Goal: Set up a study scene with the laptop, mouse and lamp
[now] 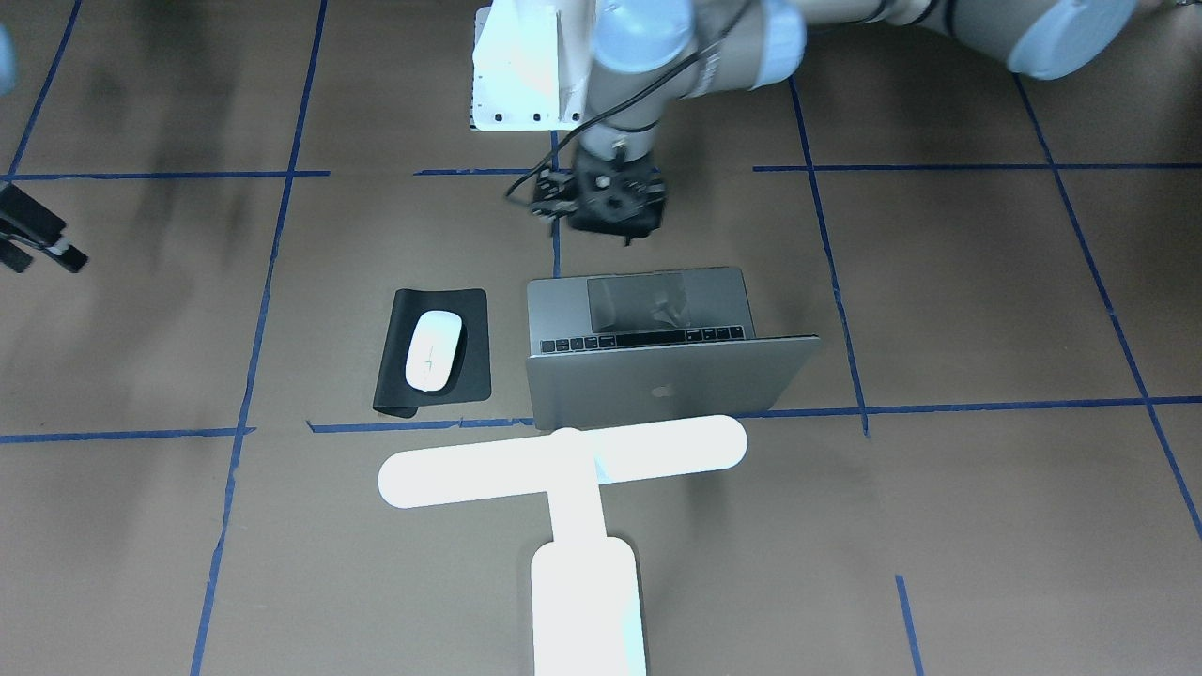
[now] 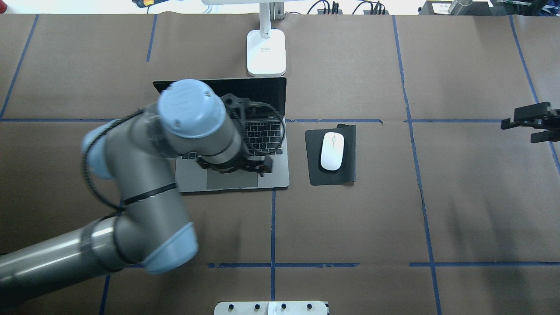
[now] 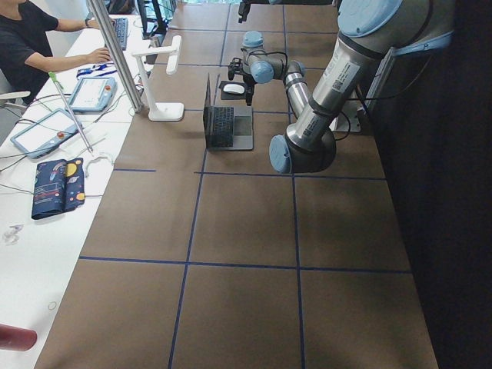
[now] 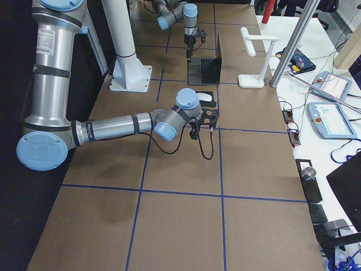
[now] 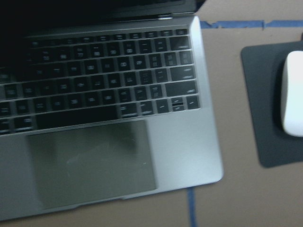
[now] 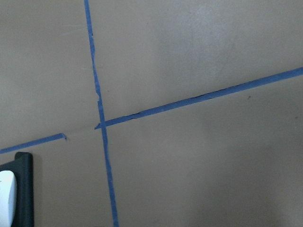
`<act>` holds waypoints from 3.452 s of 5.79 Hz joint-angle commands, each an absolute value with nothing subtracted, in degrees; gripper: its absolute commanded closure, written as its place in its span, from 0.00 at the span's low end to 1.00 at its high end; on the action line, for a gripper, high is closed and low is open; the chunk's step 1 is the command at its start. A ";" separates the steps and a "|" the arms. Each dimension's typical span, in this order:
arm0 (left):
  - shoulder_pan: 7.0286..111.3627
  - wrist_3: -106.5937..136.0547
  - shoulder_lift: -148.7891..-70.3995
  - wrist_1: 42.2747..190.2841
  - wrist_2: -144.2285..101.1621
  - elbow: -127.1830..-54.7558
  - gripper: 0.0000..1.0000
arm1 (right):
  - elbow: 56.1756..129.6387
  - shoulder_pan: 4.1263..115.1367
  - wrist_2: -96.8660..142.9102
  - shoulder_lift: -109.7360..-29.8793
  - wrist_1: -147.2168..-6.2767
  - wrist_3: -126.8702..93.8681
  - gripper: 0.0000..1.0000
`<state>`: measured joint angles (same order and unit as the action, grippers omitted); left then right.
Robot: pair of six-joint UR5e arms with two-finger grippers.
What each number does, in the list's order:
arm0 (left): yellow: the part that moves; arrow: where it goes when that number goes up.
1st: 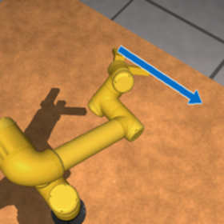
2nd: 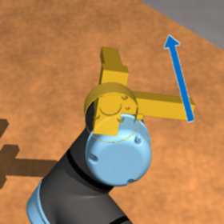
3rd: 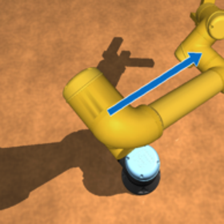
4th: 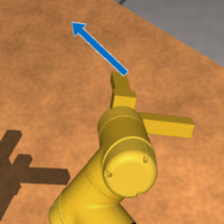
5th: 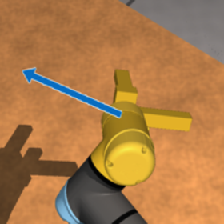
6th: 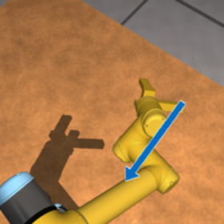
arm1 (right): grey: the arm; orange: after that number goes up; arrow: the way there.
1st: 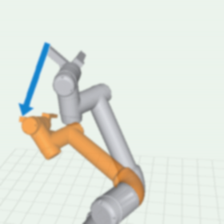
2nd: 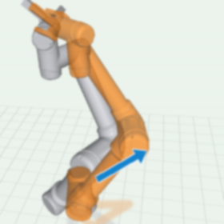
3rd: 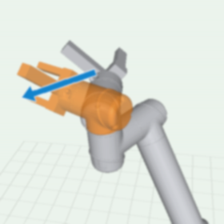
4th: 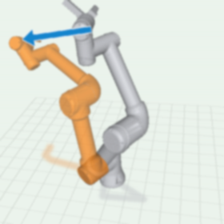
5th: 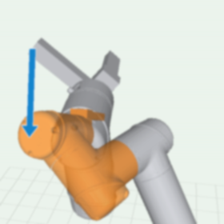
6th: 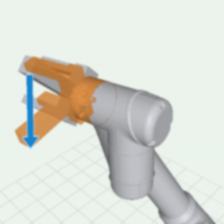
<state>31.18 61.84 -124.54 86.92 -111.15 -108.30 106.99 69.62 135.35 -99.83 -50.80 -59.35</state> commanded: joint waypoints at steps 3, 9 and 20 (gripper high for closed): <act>51.51 25.36 -91.99 85.52 -119.86 -123.40 0.00 | 106.79 79.88 137.02 -107.13 -64.89 -24.97 0.00; 88.68 -15.73 -87.36 75.14 -135.16 -96.84 0.00 | 105.39 88.24 135.09 -105.73 -88.33 4.84 0.00; 92.37 -3.63 -81.39 74.88 -134.91 -106.16 0.00 | 104.76 88.07 134.74 -105.65 -87.36 4.75 0.00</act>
<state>92.33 -5.60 -81.60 74.85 -134.91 -105.54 104.56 88.02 134.74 -105.92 -87.38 4.84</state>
